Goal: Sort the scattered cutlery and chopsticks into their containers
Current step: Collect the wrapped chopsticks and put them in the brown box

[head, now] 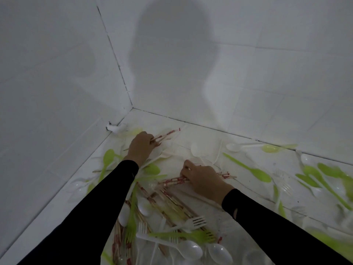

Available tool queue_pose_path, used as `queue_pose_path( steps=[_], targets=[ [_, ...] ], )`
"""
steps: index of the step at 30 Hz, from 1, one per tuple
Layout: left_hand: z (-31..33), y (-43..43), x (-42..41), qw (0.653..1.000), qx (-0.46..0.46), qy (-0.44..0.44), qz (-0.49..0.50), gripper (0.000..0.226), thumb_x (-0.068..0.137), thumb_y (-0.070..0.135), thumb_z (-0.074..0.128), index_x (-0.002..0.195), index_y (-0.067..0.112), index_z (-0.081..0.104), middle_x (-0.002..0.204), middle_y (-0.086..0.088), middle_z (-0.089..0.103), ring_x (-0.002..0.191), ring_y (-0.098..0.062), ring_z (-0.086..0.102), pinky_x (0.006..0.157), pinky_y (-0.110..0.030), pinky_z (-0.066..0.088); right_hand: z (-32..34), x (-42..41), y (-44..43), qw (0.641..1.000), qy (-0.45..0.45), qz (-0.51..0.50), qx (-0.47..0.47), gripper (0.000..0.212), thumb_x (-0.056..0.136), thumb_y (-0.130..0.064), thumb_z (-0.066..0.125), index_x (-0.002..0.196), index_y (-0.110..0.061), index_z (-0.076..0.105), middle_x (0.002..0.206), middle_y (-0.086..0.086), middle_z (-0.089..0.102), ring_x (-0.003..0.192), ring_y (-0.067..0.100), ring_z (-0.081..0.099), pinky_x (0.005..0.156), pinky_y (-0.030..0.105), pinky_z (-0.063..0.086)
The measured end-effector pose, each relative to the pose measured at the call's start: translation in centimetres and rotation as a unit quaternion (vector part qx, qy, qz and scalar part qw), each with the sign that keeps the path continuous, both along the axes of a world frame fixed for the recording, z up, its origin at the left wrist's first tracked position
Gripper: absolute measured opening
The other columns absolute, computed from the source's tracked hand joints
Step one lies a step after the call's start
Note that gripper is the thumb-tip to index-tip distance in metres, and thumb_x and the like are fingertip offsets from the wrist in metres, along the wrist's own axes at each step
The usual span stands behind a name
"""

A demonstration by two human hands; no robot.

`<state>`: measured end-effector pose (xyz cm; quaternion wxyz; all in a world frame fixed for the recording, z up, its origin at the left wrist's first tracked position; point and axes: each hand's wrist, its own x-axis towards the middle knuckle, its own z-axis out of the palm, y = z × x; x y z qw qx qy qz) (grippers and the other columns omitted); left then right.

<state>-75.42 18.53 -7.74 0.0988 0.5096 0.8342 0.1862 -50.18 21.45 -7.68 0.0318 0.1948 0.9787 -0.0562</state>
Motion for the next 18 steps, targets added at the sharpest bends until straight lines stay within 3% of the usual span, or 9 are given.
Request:
queue_pose_path(
  steps=[5,11,15,18],
  targets=[
    [-0.8,-0.3,0.2,1.0,-0.018,-0.015,0.003,0.031,0.088,0.035,0.069,0.088,0.004,0.067,0.088,-0.009,0.05,0.077,-0.025,0.05,0.067,-0.031,0.035,0.3,2.5,1.9,0.994,0.017,-0.103,-0.034,0.028,0.099,-0.028,0.043,0.122,-0.014,0.05,0.124,0.003,0.048,0.098,0.029,0.06,0.064,0.033,0.039],
    [-0.6,0.1,0.8,0.999,-0.044,0.02,0.009,0.025,0.096,0.018,0.054,0.087,-0.004,0.064,0.084,-0.013,0.049,0.086,-0.036,0.058,0.066,-0.03,0.034,1.3,5.4,3.5,0.984,0.015,-0.172,-0.051,0.029,0.097,-0.044,0.043,0.118,-0.028,0.055,0.107,-0.004,0.06,0.098,0.022,0.063,0.072,0.03,0.041],
    [-1.0,0.2,1.5,0.998,-0.045,0.032,0.027,0.025,0.098,0.017,0.051,0.1,-0.006,0.059,0.105,-0.021,0.053,0.094,-0.037,0.056,0.076,-0.036,0.04,2.1,6.4,3.1,0.983,-0.014,-0.165,-0.073,0.032,0.099,-0.05,0.041,0.126,-0.039,0.053,0.11,-0.005,0.067,0.102,0.02,0.063,0.073,0.027,0.041],
    [-1.1,-0.1,2.0,0.997,-0.059,0.04,0.031,0.026,0.098,0.018,0.051,0.108,-0.005,0.057,0.113,-0.02,0.052,0.101,-0.036,0.055,0.083,-0.035,0.04,2.5,6.3,2.0,0.976,0.011,-0.195,-0.095,0.024,0.096,-0.043,0.046,0.114,-0.031,0.056,0.1,-0.001,0.066,0.096,0.023,0.062,0.07,0.028,0.038]
  ],
)
